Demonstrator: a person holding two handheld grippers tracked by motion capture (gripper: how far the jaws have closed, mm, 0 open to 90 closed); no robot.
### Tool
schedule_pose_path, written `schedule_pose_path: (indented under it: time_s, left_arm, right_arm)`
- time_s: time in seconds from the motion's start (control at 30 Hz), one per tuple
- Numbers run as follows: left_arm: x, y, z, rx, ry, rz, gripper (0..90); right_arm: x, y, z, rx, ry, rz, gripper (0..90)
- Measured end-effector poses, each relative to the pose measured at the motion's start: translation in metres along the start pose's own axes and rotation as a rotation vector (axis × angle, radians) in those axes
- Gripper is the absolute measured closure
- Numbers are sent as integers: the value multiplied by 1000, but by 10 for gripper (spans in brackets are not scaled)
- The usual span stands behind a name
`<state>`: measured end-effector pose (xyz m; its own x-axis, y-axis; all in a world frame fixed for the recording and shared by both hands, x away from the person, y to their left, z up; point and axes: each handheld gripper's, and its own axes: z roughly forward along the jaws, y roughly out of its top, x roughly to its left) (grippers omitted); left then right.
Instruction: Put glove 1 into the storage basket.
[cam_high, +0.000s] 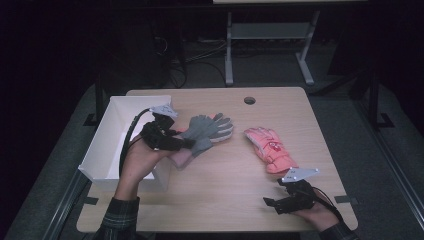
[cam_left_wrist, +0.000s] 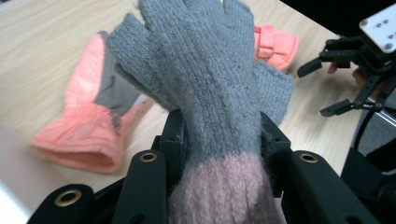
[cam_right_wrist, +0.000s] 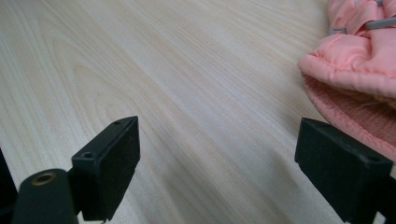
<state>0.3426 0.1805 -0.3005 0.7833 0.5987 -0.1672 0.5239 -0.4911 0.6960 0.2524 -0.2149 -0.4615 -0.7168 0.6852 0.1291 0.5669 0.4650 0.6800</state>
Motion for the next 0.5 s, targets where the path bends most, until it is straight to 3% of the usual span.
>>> schedule_pose_path:
  time_s: [0.23,0.5]
  left_arm:
    - [13,-8,-16,-25,44,-28,623]
    - [38,-24,-47,-81,152,-106,623]
  right_arm:
    - [2,1,1,1,4,-2,138]
    - [1,0,1,-1,4,-5,138]
